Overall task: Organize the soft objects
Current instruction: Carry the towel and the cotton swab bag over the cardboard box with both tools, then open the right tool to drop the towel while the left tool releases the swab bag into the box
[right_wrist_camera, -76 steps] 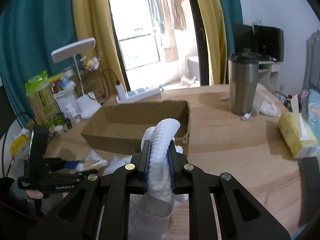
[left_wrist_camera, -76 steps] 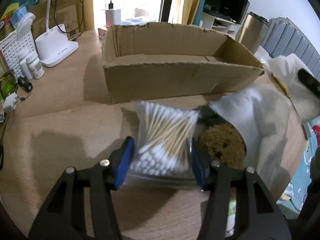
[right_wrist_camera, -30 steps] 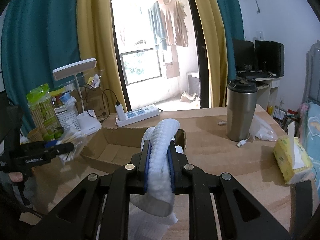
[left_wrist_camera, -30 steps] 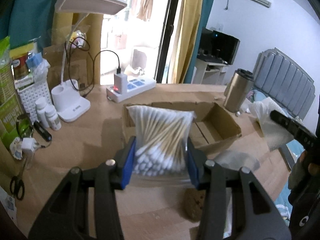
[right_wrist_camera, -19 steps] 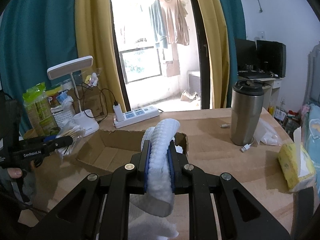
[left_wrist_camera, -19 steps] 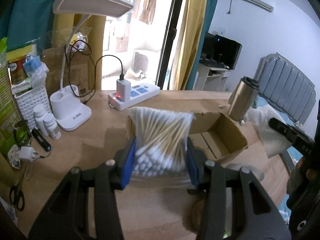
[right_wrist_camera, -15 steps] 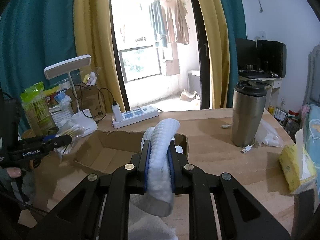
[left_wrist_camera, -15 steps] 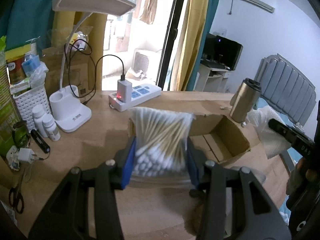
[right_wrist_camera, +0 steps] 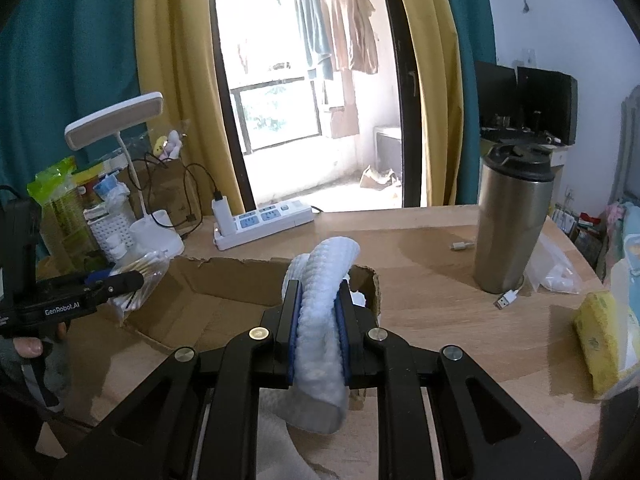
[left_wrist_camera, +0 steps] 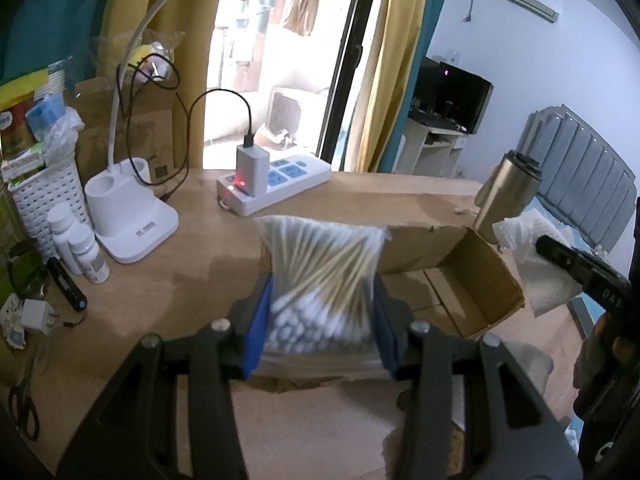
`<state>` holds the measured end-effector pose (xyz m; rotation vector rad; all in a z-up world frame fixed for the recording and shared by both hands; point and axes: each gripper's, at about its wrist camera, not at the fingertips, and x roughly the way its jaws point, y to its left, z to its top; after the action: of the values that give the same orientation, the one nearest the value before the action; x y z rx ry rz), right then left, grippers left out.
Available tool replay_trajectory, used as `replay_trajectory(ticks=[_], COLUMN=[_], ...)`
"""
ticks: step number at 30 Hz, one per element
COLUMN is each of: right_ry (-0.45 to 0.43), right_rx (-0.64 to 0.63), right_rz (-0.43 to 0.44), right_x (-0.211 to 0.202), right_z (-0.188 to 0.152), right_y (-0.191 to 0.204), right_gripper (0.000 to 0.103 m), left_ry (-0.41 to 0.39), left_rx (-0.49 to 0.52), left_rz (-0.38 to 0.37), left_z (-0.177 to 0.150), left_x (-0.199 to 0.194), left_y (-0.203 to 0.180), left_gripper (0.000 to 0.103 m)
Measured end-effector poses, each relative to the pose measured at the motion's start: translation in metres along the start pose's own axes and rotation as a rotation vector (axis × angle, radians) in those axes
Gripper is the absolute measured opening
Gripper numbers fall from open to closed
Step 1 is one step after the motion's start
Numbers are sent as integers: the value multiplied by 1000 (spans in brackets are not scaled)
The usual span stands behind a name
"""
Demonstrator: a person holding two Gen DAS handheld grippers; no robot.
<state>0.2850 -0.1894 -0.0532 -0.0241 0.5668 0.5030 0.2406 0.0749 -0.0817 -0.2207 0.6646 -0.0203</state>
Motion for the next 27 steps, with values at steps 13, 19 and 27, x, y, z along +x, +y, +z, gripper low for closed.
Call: replay_trajectory(ticks=[13, 19, 27], right_ry=[50, 85, 84], right_rx=[7, 12, 24], right_rz=[4, 0, -6], right_x=[33, 45, 43], right_z=[0, -2, -1], right_y=[-3, -4, -5], right_gripper=[17, 23, 52], left_ry=[43, 51, 32], left_rx=[7, 11, 7], left_rz=[3, 4, 10], left_z=[0, 1, 2], left_x=[25, 28, 19], left_y=[3, 1, -2], left_gripper=[48, 52, 62])
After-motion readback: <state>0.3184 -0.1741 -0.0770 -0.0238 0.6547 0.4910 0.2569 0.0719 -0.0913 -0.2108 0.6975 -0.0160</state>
